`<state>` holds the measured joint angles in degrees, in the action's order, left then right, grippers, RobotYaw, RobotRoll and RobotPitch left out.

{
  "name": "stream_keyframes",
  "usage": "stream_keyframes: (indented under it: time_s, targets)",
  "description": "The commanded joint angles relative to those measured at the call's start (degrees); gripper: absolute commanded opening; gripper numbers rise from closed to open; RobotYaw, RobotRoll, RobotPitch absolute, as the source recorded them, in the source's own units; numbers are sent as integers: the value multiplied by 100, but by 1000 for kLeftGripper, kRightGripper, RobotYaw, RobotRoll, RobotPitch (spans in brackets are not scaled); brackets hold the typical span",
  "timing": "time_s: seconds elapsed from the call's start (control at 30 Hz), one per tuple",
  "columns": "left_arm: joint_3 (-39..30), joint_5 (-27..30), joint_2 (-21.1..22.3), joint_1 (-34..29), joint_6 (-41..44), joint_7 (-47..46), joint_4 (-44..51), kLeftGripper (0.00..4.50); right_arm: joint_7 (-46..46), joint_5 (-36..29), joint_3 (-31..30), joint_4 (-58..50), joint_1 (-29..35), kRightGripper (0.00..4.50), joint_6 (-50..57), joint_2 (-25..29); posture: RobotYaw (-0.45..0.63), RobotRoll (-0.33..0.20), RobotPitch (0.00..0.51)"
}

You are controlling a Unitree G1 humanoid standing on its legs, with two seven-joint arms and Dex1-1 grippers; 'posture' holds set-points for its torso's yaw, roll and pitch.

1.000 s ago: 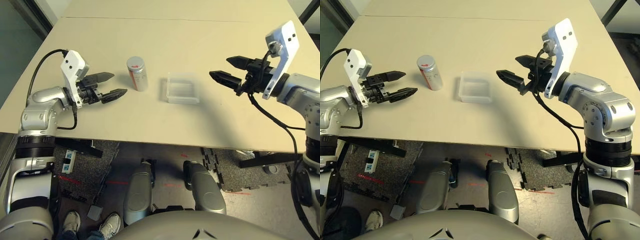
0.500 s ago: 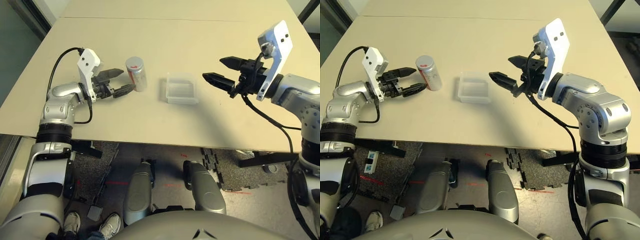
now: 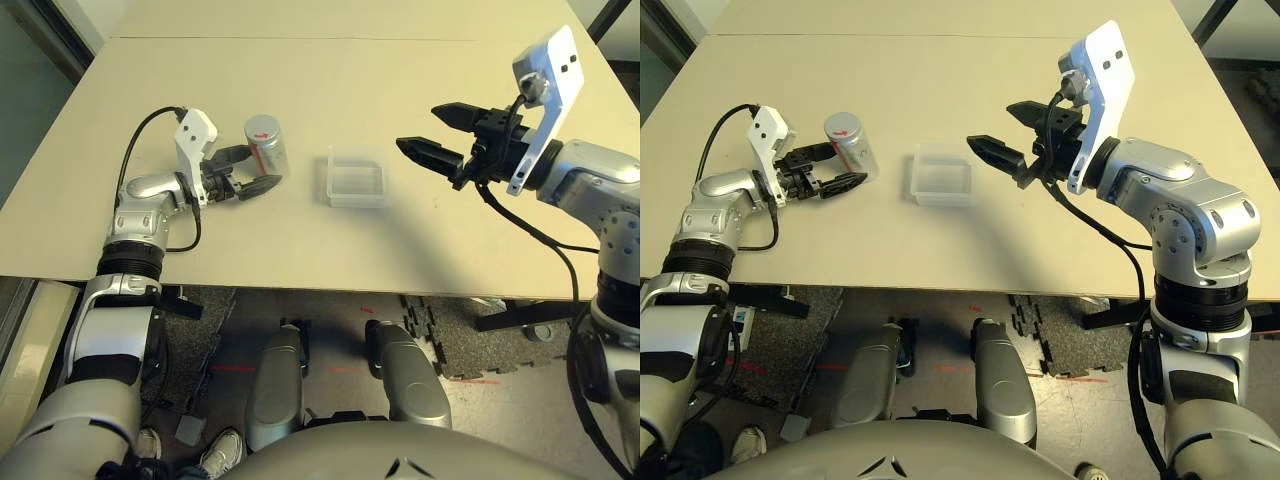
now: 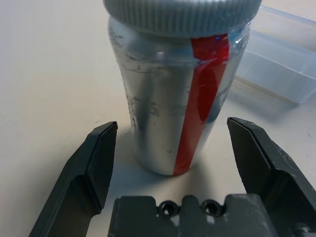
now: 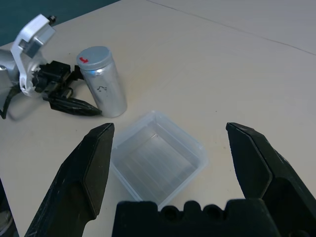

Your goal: Pour the medicine from the bottle into the box.

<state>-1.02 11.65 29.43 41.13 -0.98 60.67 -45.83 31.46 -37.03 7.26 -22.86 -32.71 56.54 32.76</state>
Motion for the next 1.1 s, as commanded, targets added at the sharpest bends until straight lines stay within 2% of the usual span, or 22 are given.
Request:
stream_keyframes:
  time_s: [0.03,0.4,0.83,0.93,1.07,1.1]
  targets:
    - [12,-126,-66,43,-191,-53,-178,4457,-39,-74,-70,-120,-49,4500,38,-26,-81,0,185]
    - [-43,-268,-231,189,-888,-376,-743,4457,-34,-60,-102,-70,-85,4500,-7,-18,-77,0,180]
    - [-43,-354,-558,431,-1249,-535,-1295,4457,-51,-29,-138,-3,-152,4500,-40,-55,-88,0,178]
    - [-76,-366,-586,465,-1314,-536,-1371,4031,-62,-25,-118,-8,-148,4500,-42,-60,-90,0,177]
    - [-136,-311,-619,514,-1348,-513,-1400,2697,-75,-14,-103,-1,-144,4500,-60,-64,-90,0,175]
    - [-164,-280,-627,539,-1356,-518,-1359,2711,-82,-14,-98,-8,-135,4500,-63,-66,-90,0,174]
